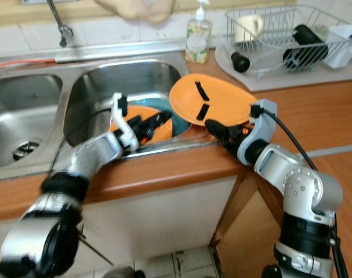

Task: Kitchen organization

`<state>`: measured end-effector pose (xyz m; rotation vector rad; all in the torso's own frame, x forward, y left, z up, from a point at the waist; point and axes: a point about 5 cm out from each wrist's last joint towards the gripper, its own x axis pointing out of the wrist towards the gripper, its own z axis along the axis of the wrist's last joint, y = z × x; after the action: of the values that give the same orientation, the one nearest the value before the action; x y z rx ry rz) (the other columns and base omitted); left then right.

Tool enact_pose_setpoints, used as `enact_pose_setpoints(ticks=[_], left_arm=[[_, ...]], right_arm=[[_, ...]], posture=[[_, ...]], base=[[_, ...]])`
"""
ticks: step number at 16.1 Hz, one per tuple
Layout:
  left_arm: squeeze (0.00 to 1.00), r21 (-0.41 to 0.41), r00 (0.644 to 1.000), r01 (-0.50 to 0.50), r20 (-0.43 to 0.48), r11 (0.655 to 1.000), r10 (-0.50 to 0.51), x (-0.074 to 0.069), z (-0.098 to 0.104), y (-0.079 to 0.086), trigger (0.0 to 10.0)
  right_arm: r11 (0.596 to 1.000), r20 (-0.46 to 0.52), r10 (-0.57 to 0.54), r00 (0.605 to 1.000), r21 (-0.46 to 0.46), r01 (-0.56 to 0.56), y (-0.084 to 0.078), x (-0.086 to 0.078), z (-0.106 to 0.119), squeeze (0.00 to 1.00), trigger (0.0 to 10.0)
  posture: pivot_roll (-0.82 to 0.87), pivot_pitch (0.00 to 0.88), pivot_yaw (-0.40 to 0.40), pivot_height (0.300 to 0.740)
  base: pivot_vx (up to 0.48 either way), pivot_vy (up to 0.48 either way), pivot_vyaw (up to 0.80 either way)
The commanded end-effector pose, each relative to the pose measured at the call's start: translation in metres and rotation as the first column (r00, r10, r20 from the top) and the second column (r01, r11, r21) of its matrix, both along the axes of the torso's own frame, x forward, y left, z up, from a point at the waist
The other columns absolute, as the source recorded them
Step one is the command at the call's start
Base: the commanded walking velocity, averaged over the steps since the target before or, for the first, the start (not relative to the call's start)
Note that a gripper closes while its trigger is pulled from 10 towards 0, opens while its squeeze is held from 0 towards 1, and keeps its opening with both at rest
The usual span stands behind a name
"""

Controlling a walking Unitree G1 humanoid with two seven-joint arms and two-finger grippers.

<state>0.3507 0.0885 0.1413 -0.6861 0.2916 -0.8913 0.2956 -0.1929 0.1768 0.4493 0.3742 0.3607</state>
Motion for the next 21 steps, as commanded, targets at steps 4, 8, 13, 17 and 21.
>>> enact_pose_setpoints(ticks=[4,8,13,17,21], left_arm=[[0.00,0.092,0.992,0.004,0.124,0.996,-0.016,-0.015,0.016,0.019,0.0],[0.00,0.201,0.956,-0.085,0.294,0.976,0.022,-0.037,0.031,0.039,10.0],[0.00,0.361,0.877,-0.095,0.472,0.928,-0.094,-0.074,0.046,0.043,10.0],[0.00,0.444,0.886,-0.132,0.454,0.886,-0.096,-0.087,0.033,0.051,10.0],[0.00,0.460,0.892,-0.161,0.446,0.873,-0.070,-0.091,0.030,0.055,10.0]], right_arm=[[0.998,0.016,-0.043,0.999,0.036,0.042,-0.002,-0.001,0.004,0.00,10.0],[0.988,-0.006,-0.092,0.996,0.125,0.093,-0.002,0.003,0.002,0.00,4.1],[0.966,-0.019,-0.153,0.988,0.206,0.153,-0.003,0.009,0.003,0.00,0.0],[0.964,-0.013,-0.145,0.989,0.225,0.144,0.000,0.011,0.006,0.00,0.0],[0.961,-0.012,-0.146,0.989,0.237,0.145,0.000,0.014,0.007,0.00,0.0]], posture=[[-0.04,0.000,0.078,0.740],[-0.04,0.000,0.072,0.740],[-0.03,0.000,0.060,0.740],[-0.02,0.000,0.042,0.740],[-0.01,0.000,0.029,0.740]], base=[[0.000,0.000,0.00],[0.000,0.000,0.00],[0.000,0.000,0.00],[0.000,0.000,0.00],[0.000,0.000,0.00]])
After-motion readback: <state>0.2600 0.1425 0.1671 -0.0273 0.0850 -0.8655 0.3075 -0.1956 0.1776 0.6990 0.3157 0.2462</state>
